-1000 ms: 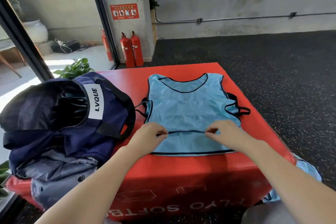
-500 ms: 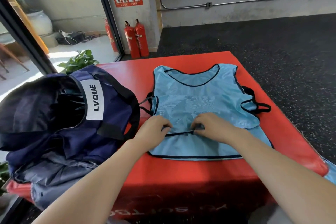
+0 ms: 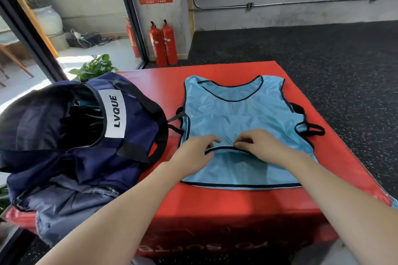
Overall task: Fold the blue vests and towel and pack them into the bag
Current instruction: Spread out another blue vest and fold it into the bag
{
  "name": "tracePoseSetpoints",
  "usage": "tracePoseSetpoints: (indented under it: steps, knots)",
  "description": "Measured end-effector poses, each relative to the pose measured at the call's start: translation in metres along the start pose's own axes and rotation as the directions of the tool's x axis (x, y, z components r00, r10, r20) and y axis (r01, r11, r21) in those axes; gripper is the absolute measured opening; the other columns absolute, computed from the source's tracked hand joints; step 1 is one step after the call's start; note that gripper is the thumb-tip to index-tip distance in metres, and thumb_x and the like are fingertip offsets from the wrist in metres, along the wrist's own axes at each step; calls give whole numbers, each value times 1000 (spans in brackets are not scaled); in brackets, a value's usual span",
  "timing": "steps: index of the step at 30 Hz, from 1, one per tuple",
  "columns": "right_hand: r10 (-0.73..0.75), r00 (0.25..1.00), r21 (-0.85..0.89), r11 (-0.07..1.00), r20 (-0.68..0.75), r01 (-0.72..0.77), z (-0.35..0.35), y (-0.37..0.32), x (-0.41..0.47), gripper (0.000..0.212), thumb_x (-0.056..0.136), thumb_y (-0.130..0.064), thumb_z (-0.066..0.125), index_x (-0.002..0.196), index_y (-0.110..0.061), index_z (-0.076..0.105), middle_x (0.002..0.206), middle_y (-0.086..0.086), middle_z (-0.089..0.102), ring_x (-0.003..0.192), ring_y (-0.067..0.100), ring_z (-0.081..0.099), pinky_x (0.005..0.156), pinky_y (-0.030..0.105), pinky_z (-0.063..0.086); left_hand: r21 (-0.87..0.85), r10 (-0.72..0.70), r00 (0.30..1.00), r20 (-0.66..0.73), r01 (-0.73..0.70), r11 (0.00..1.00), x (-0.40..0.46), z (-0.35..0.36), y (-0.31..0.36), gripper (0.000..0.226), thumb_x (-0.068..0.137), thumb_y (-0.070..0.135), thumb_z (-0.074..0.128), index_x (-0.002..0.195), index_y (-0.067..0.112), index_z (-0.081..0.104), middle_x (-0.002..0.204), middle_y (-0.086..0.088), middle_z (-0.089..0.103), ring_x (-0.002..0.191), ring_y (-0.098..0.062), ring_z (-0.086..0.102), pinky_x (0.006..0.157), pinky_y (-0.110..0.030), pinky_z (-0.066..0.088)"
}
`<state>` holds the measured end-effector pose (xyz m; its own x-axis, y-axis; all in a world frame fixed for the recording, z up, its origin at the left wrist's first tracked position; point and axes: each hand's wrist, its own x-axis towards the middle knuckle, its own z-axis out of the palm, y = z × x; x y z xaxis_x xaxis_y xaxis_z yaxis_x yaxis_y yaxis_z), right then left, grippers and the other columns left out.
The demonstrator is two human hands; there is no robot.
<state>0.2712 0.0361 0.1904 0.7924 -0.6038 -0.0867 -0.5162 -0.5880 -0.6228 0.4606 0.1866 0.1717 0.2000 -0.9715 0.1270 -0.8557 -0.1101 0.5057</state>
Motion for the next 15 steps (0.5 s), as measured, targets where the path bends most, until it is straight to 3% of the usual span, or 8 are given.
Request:
tracePoseSetpoints:
  steps: [2, 8, 12, 15]
  knots:
    - [3, 1000, 0, 1000, -12, -3, 1, 0, -3, 2, 92, -38, 70, 90, -37, 72, 89, -16, 71, 85, -2, 62, 70, 20, 42, -42, -5, 999, -37, 4, 999, 0, -2, 0, 19, 94, 27, 63, 113, 31, 65, 96, 13, 70, 87, -4, 63, 83, -33, 54]
    - [-81, 995, -55, 995, -50, 78, 20, -19, -10, 34, 78, -59, 75, 104, -37, 68, 90, -18, 67, 87, 0, 62, 80, 25, 52, -73, 12, 997, -81, -18, 997, -1, -5, 0, 11, 94, 31, 67, 103, 26, 72, 90, 13, 72, 84, -2, 65, 82, -31, 53]
    - [-155, 979, -238, 964, -135, 120, 28, -36, -12, 21, 90, -46, 64, 106, -34, 70, 98, -11, 71, 93, 11, 64, 79, 33, 51, -86, 14, 996, -93, -22, 996, -4, -7, 3, 9, 94, 27, 67, 100, 25, 72, 88, 14, 72, 83, -1, 64, 81, -27, 52]
    - [-158, 977, -249, 961, -140, 120, 27, -36, -14, 17, 94, -39, 62, 107, -35, 71, 101, -12, 72, 96, 11, 64, 81, 32, 51, -77, 18, 994, -110, -27, 997, -8, -10, 3, 10, 95, 24, 66, 101, 24, 73, 91, 16, 72, 86, -1, 63, 80, -21, 49]
